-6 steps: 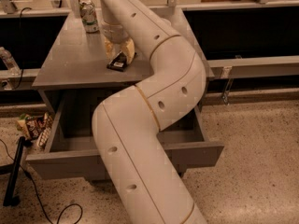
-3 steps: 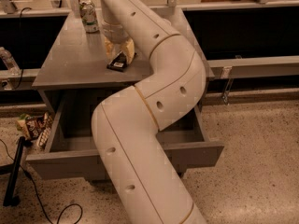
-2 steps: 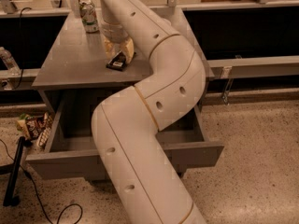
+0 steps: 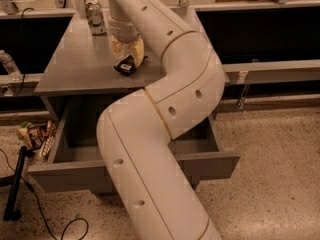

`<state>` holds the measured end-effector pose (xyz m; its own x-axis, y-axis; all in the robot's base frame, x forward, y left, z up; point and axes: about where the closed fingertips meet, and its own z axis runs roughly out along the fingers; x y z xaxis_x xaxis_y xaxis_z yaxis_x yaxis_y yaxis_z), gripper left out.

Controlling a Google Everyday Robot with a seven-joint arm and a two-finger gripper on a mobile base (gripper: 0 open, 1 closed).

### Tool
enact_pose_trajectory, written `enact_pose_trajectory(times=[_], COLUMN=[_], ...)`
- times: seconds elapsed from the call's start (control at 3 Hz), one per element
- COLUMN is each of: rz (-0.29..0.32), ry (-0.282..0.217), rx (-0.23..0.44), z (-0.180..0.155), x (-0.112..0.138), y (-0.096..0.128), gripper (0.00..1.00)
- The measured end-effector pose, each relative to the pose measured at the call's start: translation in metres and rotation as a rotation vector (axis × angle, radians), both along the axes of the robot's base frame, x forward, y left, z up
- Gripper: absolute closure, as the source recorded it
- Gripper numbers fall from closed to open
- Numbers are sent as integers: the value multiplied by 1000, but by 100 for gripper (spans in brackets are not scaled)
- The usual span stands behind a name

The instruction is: Place rxbar chocolate into top drawer

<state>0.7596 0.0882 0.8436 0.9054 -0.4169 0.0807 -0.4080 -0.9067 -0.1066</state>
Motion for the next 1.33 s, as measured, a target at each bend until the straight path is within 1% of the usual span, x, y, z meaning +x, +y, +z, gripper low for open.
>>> enact_pose_trajectory(times=[0.33,0.67,1.0,1.33], rz=[-118,-238,-352,-448], ry=[37,132,214,260], rx=[43,137,191,258], z=[21,25,23,29], x=[-20,-47,-73,-101], y=[0,14,22,33], gripper=[100,100,100,100])
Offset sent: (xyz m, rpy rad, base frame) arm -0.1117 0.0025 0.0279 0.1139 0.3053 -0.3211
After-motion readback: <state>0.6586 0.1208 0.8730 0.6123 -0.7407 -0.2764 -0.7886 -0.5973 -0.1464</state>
